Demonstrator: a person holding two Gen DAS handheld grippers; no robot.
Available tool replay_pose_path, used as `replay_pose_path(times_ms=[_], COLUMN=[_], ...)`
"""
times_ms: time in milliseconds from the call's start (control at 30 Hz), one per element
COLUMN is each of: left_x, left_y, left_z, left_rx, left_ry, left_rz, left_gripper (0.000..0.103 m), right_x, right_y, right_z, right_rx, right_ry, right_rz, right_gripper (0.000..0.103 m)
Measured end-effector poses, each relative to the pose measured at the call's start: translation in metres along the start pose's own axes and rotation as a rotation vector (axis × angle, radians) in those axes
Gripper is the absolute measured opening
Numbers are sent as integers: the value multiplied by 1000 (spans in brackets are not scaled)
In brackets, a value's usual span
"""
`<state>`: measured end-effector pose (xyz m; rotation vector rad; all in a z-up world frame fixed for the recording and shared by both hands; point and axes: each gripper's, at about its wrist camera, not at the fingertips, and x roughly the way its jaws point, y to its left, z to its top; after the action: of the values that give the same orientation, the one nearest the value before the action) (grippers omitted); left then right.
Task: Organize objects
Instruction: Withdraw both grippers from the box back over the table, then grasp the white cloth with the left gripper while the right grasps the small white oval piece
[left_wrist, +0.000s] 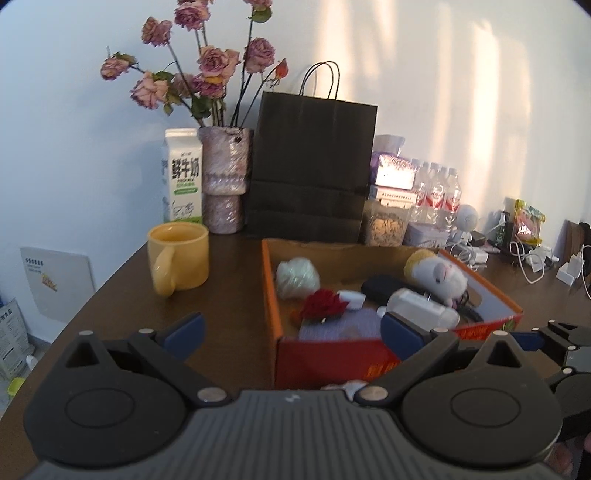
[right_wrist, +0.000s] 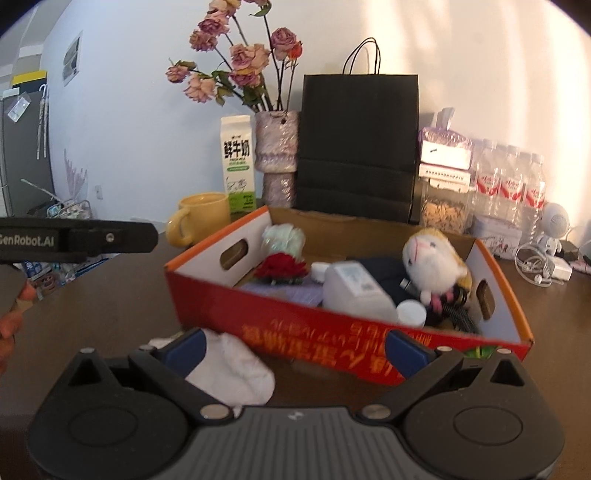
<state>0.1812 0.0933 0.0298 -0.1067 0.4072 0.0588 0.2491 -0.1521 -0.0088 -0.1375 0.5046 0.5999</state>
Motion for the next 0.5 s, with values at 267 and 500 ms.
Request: replay_pose_path(times_ms=[267, 500], left_x=[-25, -36], left_y=[15, 23], left_z=[-23, -38], left_rx=[-5, -10], left_ry=[33, 62], left_rz=[18, 24], left_gripper=[103, 103], right_x=[-13, -9], right_y=[14, 30], right_z=[-21, -35], right_rx=[-19, -54], right_ry=[33, 76], right_rz=[25, 51], right_gripper=[103, 88])
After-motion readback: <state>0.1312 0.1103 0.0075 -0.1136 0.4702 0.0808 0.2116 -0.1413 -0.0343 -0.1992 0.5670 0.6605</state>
